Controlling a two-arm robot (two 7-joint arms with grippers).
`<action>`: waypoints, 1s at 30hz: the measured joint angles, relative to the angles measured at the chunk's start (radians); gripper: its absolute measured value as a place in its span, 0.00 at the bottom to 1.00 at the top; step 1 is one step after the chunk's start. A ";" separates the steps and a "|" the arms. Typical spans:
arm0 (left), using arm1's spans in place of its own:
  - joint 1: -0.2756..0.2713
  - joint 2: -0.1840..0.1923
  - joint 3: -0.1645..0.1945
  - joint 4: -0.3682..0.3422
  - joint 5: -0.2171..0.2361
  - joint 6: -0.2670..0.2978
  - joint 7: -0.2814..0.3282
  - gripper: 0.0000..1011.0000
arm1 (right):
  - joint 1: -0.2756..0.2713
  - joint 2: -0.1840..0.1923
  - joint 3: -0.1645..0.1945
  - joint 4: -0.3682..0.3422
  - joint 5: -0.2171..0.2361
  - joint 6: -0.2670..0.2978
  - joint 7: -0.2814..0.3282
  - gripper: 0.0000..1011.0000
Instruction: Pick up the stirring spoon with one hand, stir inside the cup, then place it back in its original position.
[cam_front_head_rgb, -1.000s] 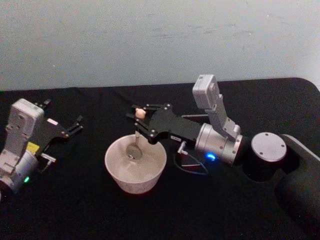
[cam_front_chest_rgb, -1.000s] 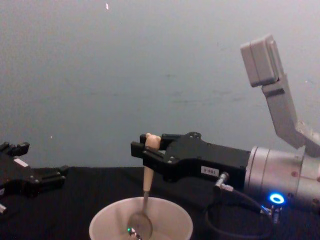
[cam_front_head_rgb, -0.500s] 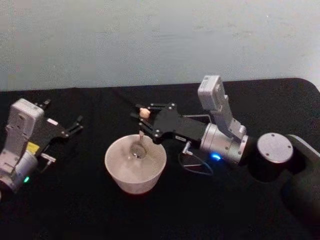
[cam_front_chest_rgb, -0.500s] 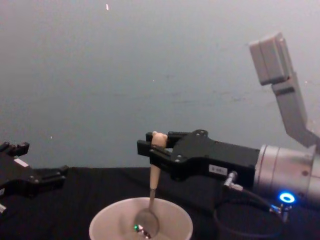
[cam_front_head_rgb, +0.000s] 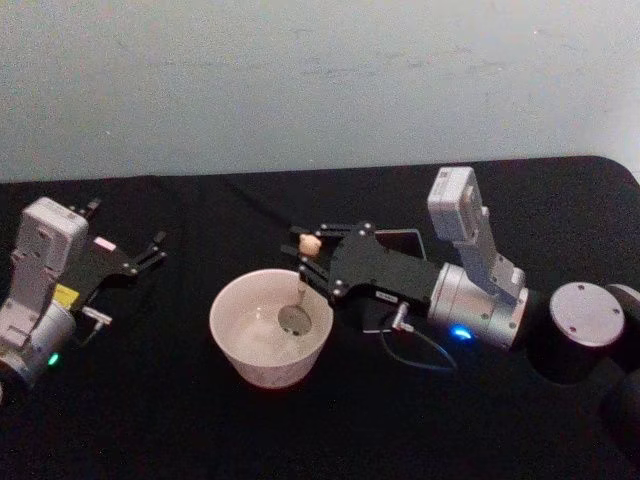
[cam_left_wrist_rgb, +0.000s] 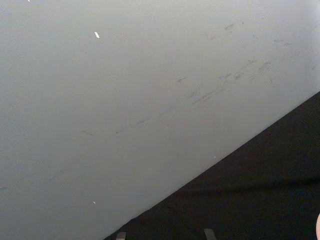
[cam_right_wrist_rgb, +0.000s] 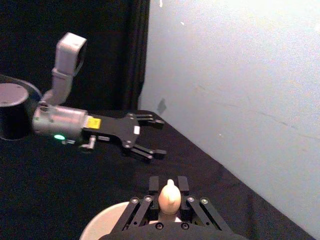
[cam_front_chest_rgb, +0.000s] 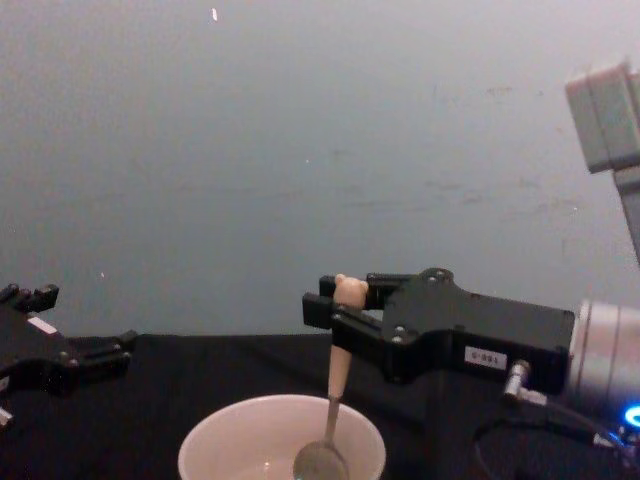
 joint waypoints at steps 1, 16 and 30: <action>0.000 0.000 0.000 0.000 0.000 0.000 0.000 0.99 | -0.008 0.006 0.000 -0.015 0.006 0.003 0.004 0.21; 0.000 0.000 0.000 0.000 0.000 0.000 0.000 0.99 | -0.002 -0.015 -0.052 -0.020 0.022 0.008 0.037 0.21; 0.000 0.000 0.000 0.000 0.000 0.000 0.000 0.99 | 0.063 -0.081 -0.040 0.094 -0.012 -0.015 -0.026 0.21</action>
